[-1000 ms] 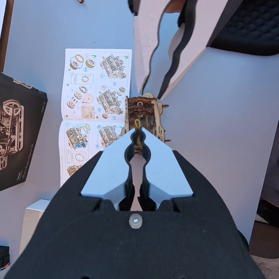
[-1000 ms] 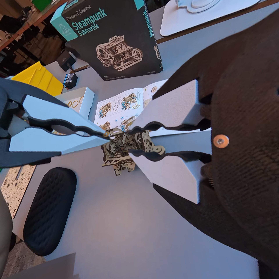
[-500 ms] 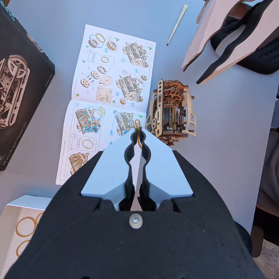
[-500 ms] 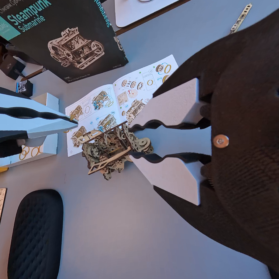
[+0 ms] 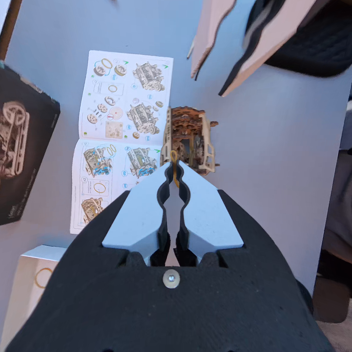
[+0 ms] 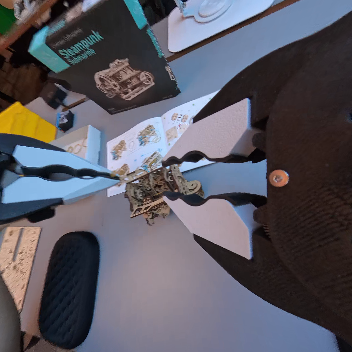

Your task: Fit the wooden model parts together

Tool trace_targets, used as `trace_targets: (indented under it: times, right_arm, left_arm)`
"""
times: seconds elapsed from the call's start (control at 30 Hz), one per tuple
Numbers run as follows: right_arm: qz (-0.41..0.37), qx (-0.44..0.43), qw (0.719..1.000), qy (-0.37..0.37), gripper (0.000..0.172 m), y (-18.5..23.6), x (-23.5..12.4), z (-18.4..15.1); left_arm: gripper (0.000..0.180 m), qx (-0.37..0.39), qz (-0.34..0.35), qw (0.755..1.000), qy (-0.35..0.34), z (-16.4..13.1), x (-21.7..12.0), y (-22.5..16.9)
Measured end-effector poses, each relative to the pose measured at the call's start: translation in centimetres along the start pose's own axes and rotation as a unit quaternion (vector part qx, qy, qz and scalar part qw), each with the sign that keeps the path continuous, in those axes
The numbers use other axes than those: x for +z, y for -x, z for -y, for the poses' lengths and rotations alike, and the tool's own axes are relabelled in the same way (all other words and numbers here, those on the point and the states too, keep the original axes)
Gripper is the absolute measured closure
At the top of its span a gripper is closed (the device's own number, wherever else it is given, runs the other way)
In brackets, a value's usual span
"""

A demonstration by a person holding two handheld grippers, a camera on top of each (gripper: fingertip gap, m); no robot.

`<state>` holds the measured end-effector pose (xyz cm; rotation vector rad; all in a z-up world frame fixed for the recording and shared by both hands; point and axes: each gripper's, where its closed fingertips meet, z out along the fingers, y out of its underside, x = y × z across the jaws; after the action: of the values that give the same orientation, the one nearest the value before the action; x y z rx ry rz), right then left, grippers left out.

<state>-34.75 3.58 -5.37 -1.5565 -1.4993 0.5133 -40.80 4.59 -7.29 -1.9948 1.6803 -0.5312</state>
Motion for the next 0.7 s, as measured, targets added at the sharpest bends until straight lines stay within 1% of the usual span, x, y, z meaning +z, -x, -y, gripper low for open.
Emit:
trace_targets:
  times: [0.07,0.13,0.17,0.2,0.27,0.3,0.37,0.43,0.6,0.7]
  right_arm:
    - [0.02,-0.042,0.997,-0.062,0.149,0.9,-0.5,2.9]
    - [0.044,-0.134,0.983,-0.122,0.152,2.8,-0.8,4.9]
    - [0.043,-0.187,0.973,-0.131,0.158,3.4,-0.7,5.1]
    - [0.024,-0.238,0.962,-0.128,0.164,3.5,-0.5,4.9]
    - [-0.03,-0.325,0.939,-0.109,0.162,2.9,0.0,4.5]
    - [-0.034,-0.357,0.928,-0.103,0.157,3.2,0.2,4.2]
    - [-0.037,-0.379,0.92,-0.096,0.153,3.6,0.5,4.0]
    - [-0.057,-0.388,0.914,-0.102,0.156,3.3,0.6,4.2]
    - [-0.051,-0.405,0.909,-0.087,0.158,3.3,1.2,3.4]
    - [-0.069,-0.417,0.904,-0.058,0.158,2.0,1.1,2.6]
  left_arm:
    - [0.18,0.039,0.006,0.999,0.018,0.7,-0.1,-1.5]
    - [0.18,0.065,0.009,0.997,0.037,1.3,0.0,-2.5]
    - [0.18,0.076,0.009,0.996,0.045,1.4,-0.1,-3.0]
    - [0.18,0.084,0.006,0.995,0.052,1.5,-0.1,-3.4]
    - [0.18,0.087,-0.003,0.994,0.061,1.6,-0.1,-4.0]
    - [0.18,0.084,-0.007,0.995,0.062,1.7,-0.1,-4.2]
    - [0.18,0.08,-0.016,0.995,0.059,1.8,-0.1,-4.4]
    - [0.18,0.079,-0.017,0.995,0.059,1.9,-0.1,-4.3]
    - [0.18,0.08,-0.021,0.994,0.07,1.9,0.4,-4.1]
    - [0.18,0.078,-0.024,0.992,0.093,1.7,0.7,-3.8]
